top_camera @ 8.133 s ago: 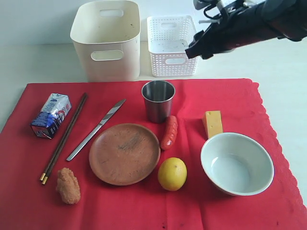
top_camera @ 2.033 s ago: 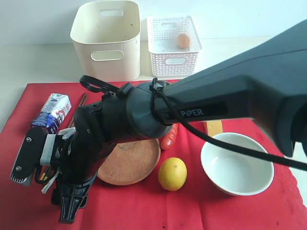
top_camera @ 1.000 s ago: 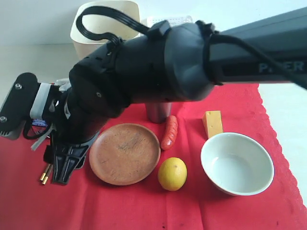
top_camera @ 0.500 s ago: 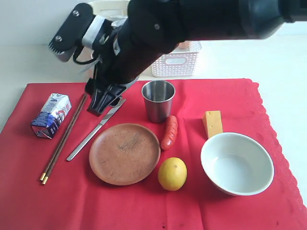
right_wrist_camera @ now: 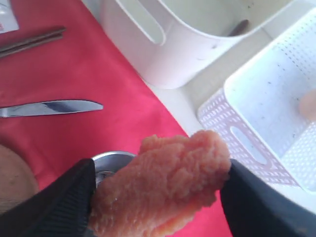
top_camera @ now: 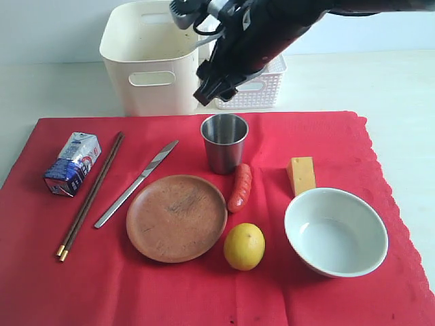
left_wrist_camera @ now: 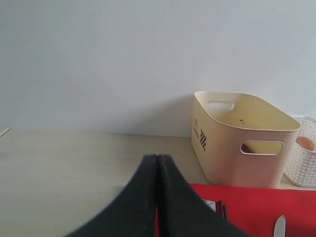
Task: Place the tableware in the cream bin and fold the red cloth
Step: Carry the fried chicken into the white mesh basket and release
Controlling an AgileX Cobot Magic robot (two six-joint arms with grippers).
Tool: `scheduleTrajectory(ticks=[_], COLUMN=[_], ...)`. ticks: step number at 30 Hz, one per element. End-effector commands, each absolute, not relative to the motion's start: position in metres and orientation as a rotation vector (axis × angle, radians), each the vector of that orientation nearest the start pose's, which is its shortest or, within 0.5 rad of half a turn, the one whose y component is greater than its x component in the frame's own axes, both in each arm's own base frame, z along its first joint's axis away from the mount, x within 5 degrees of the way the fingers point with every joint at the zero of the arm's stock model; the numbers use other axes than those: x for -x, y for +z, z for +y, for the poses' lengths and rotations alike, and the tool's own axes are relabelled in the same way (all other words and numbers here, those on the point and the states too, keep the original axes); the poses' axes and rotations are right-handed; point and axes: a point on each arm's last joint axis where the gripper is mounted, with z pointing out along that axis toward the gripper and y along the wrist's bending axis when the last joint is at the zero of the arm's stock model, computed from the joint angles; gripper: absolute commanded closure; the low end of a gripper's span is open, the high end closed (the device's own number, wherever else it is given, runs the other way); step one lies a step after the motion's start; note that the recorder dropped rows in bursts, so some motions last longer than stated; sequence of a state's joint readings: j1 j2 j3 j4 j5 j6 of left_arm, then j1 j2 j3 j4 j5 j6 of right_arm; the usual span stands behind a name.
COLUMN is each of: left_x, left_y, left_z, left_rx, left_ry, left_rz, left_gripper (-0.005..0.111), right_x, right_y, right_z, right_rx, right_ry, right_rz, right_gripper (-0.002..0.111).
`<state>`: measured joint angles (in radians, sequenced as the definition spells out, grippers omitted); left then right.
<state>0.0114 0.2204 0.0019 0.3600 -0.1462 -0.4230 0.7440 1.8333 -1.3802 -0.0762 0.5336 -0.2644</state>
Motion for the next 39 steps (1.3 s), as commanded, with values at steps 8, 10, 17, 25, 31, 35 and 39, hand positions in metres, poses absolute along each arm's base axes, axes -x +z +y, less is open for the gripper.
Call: scheduleTrajectory(ticks=[8,10,17,25,31,35,39], left_x=[-0.075,-0.075,-0.075,-0.075,-0.075,-0.075,-0.075], left_y=[0.212,0.212,0.212,0.212,0.212,0.212,0.212], left_z=[-0.004,-0.004,-0.004,-0.004,-0.004,-0.004,-0.004], left_rx=[0.024,0.024,0.024,0.024,0.024,0.024,0.024], left_ry=[-0.082,-0.082,-0.082,-0.082,-0.082,-0.082,-0.082], left_rz=[1.563,1.563,1.563,1.563,1.563,1.563,1.563], left_gripper=[0.106,0.106,0.106,0.106,0.106,0.106,0.106], right_x=[-0.350,-0.359,-0.378,-0.412,-0.427,-0.435,-0.439], right_y=[0.253,0.254,0.252,0.202,0.171,0.158,0.150], right_z=[0.217,0.203,0.181,0.196,0.200,0.204,0.206], right_rx=[0.960,0.898,0.772,0.625,0.544,0.518,0.482], right_ry=[0.132,0.129,0.135,0.182,0.189,0.198,0.219], right_rz=[2.204,2.219,2.212,2.077,2.010,2.024,2.061], right_gripper=[0.108,0.108,0.108,0.108,0.108,0.108,0.108])
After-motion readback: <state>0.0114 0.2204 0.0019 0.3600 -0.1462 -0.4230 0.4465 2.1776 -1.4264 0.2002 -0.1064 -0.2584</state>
